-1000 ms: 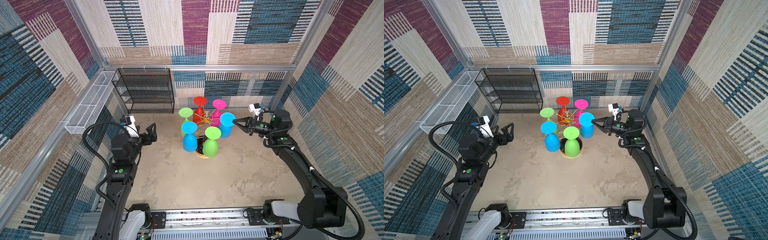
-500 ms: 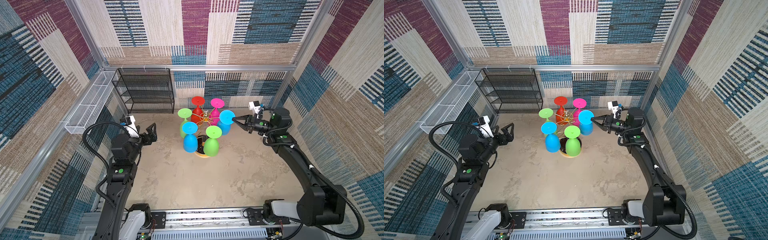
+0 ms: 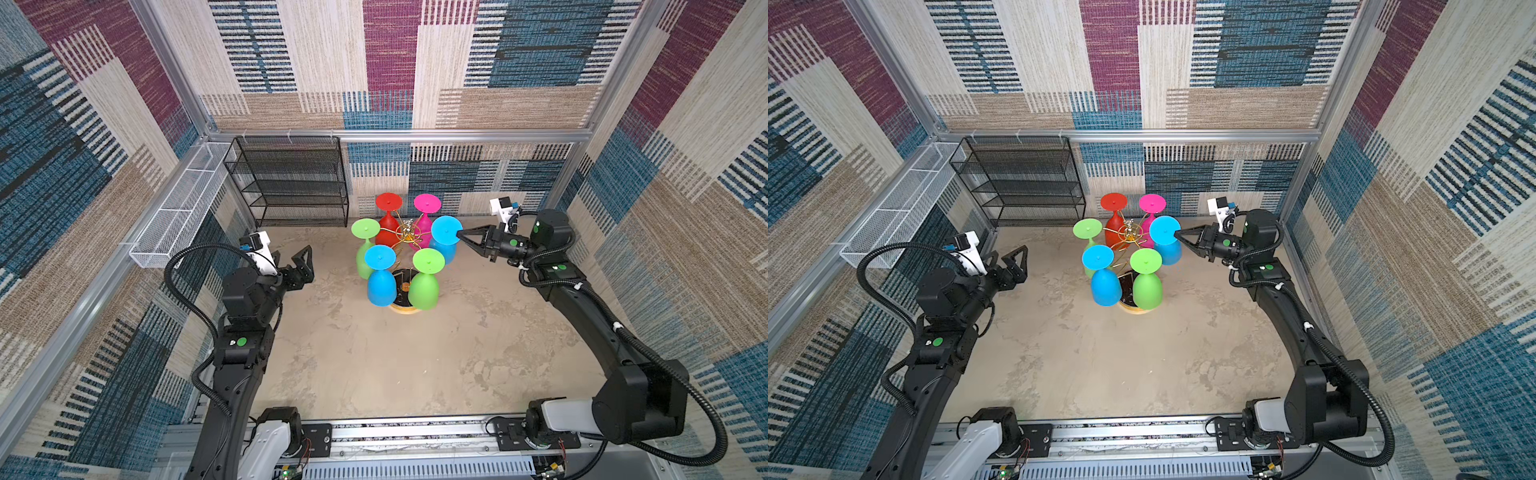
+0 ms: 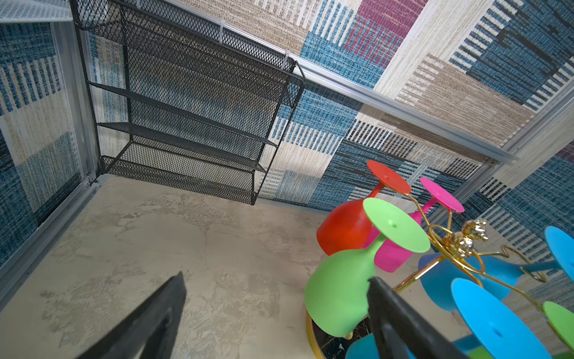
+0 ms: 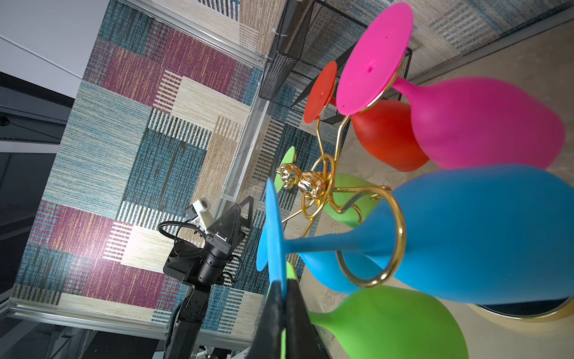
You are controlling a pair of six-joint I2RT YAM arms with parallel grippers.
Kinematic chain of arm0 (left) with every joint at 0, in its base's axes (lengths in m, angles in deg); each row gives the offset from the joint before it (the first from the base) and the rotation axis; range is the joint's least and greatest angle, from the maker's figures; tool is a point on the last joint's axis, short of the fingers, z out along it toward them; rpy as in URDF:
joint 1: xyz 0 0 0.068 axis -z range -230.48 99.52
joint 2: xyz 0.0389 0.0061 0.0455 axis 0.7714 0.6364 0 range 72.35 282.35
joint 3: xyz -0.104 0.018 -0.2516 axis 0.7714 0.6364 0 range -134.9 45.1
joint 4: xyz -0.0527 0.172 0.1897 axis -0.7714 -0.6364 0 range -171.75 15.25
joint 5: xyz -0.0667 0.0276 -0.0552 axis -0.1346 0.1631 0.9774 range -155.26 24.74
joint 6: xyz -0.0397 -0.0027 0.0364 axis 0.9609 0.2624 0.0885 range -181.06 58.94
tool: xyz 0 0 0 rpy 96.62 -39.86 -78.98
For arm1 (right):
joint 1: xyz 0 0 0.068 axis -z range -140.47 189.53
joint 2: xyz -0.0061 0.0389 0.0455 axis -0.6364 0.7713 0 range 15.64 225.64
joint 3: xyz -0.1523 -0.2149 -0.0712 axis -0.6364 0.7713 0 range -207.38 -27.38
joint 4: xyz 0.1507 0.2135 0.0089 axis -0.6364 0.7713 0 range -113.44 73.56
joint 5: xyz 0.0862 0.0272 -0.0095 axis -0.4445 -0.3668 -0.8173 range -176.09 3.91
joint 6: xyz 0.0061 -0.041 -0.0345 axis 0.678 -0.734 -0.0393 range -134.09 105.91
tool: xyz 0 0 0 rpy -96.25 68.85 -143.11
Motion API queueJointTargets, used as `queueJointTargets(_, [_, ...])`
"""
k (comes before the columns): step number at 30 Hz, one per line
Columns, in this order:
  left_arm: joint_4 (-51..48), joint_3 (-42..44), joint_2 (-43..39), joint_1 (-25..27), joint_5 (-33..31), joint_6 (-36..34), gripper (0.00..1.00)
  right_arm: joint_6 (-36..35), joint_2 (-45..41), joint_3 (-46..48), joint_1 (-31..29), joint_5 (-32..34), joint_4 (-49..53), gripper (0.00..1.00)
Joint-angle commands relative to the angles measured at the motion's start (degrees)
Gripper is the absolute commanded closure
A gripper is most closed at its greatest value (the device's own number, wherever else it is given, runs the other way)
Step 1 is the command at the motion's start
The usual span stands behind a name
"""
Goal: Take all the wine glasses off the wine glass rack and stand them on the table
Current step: 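Pull the held blue glass off its rack hook with the right gripper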
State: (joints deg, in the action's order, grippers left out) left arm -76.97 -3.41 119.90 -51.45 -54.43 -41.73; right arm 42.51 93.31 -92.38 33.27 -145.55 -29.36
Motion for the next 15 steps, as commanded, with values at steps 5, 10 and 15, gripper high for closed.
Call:
queueJointTargets(5, [2.22, 0.17, -0.18, 0.01, 0.46, 0.17, 0.07, -1.71, 0.37, -0.57, -0.85, 3.51, 0.96, 1.00])
queueJointTargets(10, [2.22, 0.21, -0.17, 0.01, 0.51, 0.25, 0.07, -1.58, 0.33, -0.75, -1.34, 5.49, 0.64, 1.00])
queueJointTargets(15, [2.22, 0.25, -0.18, 0.01, 0.51, 0.26, 0.07, -1.63, 0.38, -1.09, -1.99, 6.57, 0.64, 1.00])
